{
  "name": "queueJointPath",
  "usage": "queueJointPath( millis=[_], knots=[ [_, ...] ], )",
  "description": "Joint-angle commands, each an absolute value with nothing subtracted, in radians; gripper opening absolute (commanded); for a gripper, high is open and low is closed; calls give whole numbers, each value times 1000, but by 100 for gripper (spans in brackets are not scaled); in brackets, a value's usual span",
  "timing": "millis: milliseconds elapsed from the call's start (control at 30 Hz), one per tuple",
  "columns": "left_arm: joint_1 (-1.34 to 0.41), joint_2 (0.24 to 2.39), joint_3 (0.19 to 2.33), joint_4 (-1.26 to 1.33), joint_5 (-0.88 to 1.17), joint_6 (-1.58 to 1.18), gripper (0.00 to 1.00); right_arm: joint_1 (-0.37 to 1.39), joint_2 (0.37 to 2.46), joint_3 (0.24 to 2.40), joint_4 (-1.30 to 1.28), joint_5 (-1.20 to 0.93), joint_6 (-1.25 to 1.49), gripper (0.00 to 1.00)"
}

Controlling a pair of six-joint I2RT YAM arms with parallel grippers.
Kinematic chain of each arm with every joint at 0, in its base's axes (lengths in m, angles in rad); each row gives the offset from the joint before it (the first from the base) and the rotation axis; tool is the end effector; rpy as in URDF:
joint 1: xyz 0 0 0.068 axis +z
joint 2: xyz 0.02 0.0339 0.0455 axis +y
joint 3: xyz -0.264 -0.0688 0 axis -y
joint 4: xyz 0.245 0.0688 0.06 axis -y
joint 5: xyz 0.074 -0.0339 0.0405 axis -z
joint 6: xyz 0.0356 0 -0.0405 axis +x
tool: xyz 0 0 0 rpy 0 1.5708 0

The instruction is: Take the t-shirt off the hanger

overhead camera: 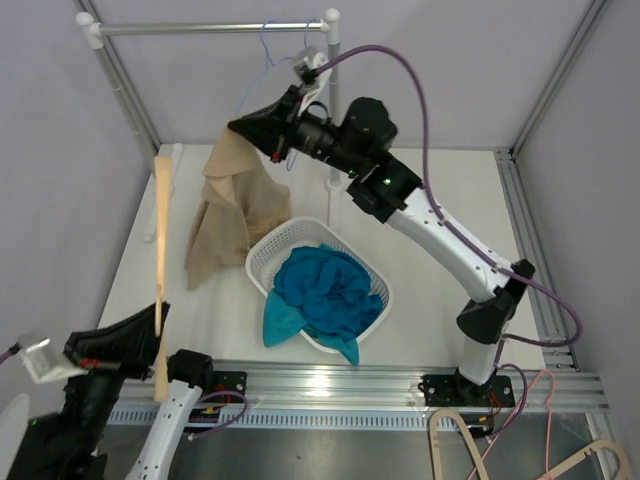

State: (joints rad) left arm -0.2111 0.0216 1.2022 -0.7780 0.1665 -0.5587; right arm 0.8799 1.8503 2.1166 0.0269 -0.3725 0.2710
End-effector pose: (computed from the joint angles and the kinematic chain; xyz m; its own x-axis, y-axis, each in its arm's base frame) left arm -0.1047 0.0164 0.4114 0.1363 -0.5638 -0.8146 0.5047 0.7470 -0.4326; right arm 0.2551 0.3289 0.5206 -0.0741 0.3016 -0.9505 -0.9548 0.2535 0.1549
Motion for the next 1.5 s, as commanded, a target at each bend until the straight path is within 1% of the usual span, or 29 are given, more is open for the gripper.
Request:
queueJointPath(
  millis=[0, 33, 133, 200, 400, 433, 467, 533, 667, 700, 767, 1033, 1067, 1100, 1133, 1167, 1200, 1233, 1267, 1367, 1467],
  knots=[
    [-213, 96, 1143, -778, 37, -580, 1, 879, 1681, 2149, 333, -327, 206, 0],
    [-213, 109, 1115, -782, 5, -580, 1, 879, 1662, 2155, 350, -261, 177, 0],
    [-213, 156, 1086, -775, -92, -575, 1, 879, 1657, 2221, 394, -157, 117, 0],
    [-213, 185, 1075, -753, -126, -574, 1, 877, 1661, 2250, 414, -124, 91, 0],
    [-213, 233, 1071, -693, -187, -554, 1, 870, 1706, 2364, 437, -92, 35, 0],
    [-213, 245, 1077, -693, -198, -552, 1, 870, 1719, 2391, 422, -95, 31, 0],
    [-213, 253, 1077, -689, -207, -545, 1, 870, 1748, 2463, 405, -95, 22, 0],
    [-213, 264, 1080, -678, -213, -542, 1, 870, 1763, 2503, 374, -100, 23, 0],
    [-213, 325, 1089, -641, -227, -508, 1, 870, 1698, 2373, 417, -104, 28, 0],
    [-213, 339, 1101, -628, -221, -496, 1, 870, 1665, 2303, 428, -101, 25, 0],
    [-213, 374, 1112, -588, -216, -467, 1, 870, 1643, 2260, 436, -92, 23, 0],
    [-195, 596, 1227, -522, -187, -407, 1, 870, 1615, 2258, 376, -104, 12, 0],
    [-181, 624, 1273, -526, -173, -399, 1, 870, 1608, 2244, 373, -109, 23, 0],
    [-161, 653, 1290, -534, -144, -399, 1, 871, 1597, 2224, 373, -107, 26, 0],
    [-97, 708, 1320, -538, -99, -403, 1, 874, 1583, 2198, 376, -106, 32, 0],
    [-60, 736, 1334, -543, 8, -426, 1, 882, 1545, 2121, 382, -103, 37, 0],
    [-28, 764, 1362, -548, 73, -442, 1, 887, 1523, 2076, 387, -80, 38, 0],
    [44, 790, 1377, -540, 127, -457, 1, 893, 1497, 2024, 412, -68, 40, 0],
    [70, 836, 1382, -531, 223, -484, 1, 897, 1444, 1916, 425, -60, 43, 0],
    [123, 932, 1422, -508, 308, -505, 1, 913, 1361, 1749, 457, -35, 70, 0],
    [140, 1026, 1491, -525, 321, -505, 1, 940, 1315, 1662, 425, -8, 97, 0]
  ],
)
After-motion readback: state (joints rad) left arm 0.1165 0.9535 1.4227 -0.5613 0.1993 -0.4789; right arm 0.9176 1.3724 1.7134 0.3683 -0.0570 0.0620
